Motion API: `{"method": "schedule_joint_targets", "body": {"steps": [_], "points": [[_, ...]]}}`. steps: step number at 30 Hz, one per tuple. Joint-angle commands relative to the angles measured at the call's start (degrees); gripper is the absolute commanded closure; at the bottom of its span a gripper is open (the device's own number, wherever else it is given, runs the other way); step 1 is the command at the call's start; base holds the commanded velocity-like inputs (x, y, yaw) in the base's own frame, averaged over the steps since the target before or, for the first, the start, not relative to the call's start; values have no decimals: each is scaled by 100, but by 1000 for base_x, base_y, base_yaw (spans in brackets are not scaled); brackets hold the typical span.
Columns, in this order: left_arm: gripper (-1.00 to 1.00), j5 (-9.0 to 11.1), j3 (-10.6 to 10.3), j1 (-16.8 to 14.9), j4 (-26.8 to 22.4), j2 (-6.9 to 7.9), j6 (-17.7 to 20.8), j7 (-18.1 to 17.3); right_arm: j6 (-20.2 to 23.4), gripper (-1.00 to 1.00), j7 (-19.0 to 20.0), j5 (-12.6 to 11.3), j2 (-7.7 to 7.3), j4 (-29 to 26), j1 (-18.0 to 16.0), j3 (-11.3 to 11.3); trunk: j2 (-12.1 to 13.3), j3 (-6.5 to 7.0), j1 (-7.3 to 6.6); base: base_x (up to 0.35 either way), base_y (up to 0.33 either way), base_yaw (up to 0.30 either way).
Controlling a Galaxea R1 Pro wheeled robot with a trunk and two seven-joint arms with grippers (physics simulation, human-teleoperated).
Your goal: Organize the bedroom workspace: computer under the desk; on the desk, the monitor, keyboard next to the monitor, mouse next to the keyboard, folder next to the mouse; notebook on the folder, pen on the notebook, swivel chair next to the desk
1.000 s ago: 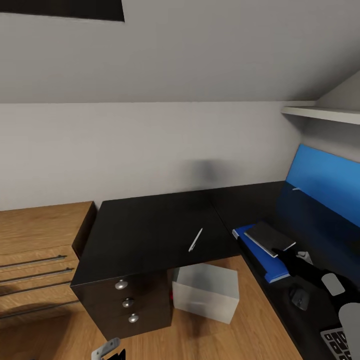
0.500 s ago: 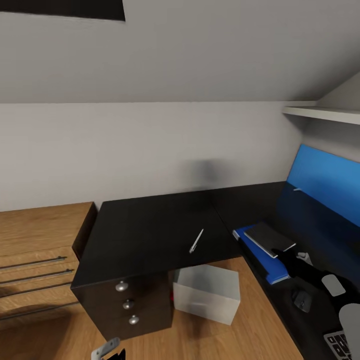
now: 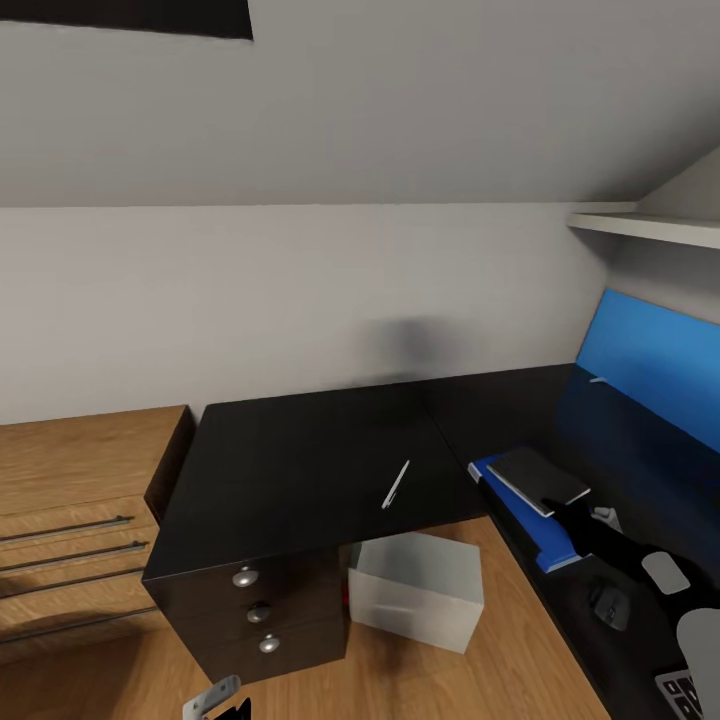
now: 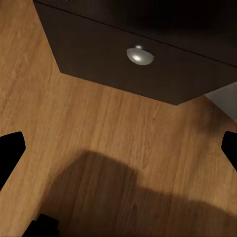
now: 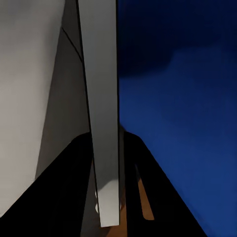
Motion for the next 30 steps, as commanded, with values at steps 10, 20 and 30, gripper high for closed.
{"method": "schedule_joint_targets", "body": {"steps": [10, 20, 30], "points": [[-100, 51, 11, -4, 1, -4, -12, 2, -52, 100, -212, 252, 3, 25, -1, 67, -3, -7, 0, 0, 0, 0], [-100, 50, 11, -4, 1, -4, -12, 2, -70, -100, -216, 252, -3, 22, -1, 67, -3, -7, 0, 0, 0, 0], [-100, 51, 18, -4, 1, -4, -12, 1, -71, -100, -208, 252, -5, 22, -3, 67, -3, -7, 0, 0, 0, 0]]}}
